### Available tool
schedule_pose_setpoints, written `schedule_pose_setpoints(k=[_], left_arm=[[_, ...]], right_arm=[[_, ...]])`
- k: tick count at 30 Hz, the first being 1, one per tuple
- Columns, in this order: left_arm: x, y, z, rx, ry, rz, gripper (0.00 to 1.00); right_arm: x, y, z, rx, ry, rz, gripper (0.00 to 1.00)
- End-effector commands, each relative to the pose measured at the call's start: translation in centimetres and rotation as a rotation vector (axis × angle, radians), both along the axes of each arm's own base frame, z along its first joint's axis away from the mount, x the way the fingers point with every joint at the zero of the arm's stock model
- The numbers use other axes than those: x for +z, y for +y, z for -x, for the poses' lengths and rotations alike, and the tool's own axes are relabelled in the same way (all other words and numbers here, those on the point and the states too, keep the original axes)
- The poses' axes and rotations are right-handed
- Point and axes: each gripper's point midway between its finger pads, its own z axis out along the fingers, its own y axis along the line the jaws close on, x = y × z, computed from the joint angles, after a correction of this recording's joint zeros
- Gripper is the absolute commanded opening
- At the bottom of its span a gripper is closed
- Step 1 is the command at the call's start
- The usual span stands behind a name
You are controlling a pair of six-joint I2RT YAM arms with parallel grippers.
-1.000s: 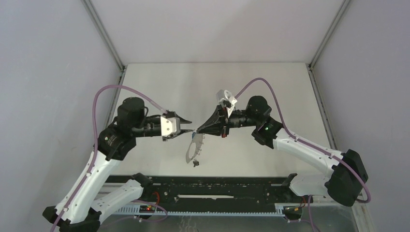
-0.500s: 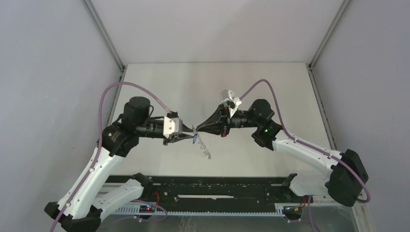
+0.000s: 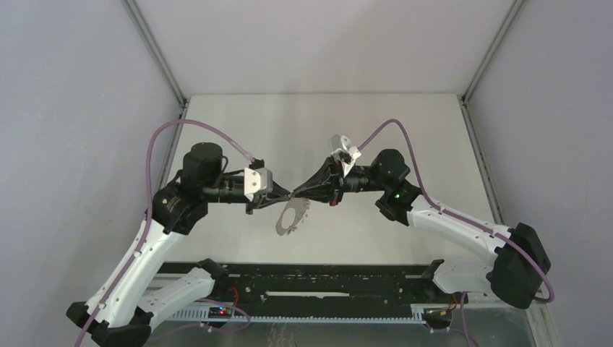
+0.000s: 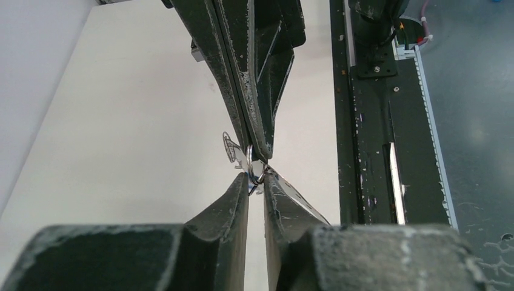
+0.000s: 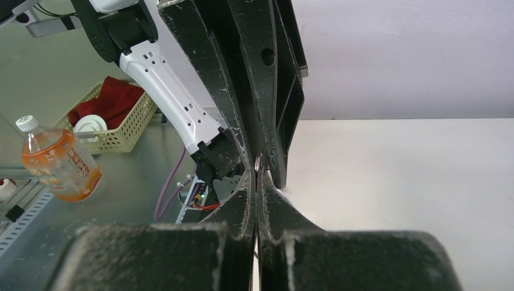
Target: Put the keys on the keyring
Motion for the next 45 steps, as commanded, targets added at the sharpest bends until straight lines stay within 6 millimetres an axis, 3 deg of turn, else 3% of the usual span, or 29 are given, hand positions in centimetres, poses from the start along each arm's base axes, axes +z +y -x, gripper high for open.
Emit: schedule_pose_setpoints(k=[1, 6, 12, 14, 23, 38, 41, 45], left_arm=[[2.7, 0.1, 0.1, 0.012, -0.054, 0.048, 0.16], [2.7, 0.2, -0.3, 0.029, -0.058, 0.040, 0.03], [2.2, 0.4, -0.2, 0.022, -0.051, 0.009, 0.00], [1.7, 0.5, 0.0, 0.010, -0.047, -0.011, 0.00], [1.5, 0.5, 0.4, -0.021, -0.009, -0.039, 0.00], [1.6, 0.4, 0.6, -0.034, -0.007, -0.038, 0.00], [1.5, 0.4, 0.6, -0.034, -0.007, -0.039, 0.00], [1.3, 0.5, 0.5, -0.032, -0.009, -0.042, 0.00]], right_arm=[[2.2, 0.0, 0.6, 0.012, -0.053, -0.049, 0.00], [1.6, 0.4, 0.8, 0.018, -0.069, -0.005, 0.01], [0.8, 0.2, 0.1, -0.007, -0.098, 0.128, 0.42], [0.9, 0.0, -0.1, -0.004, -0.132, 0.171, 0.45], [0.9, -0.6, 0.1, 0.122, -0.205, 0.319, 0.41], [0.5, 1.3, 0.0, 0.161, -0.228, 0.375, 0.35], [0.5, 1.5, 0.0, 0.167, -0.225, 0.371, 0.29], [0.5, 1.8, -0.4, 0.154, -0.216, 0.375, 0.12]])
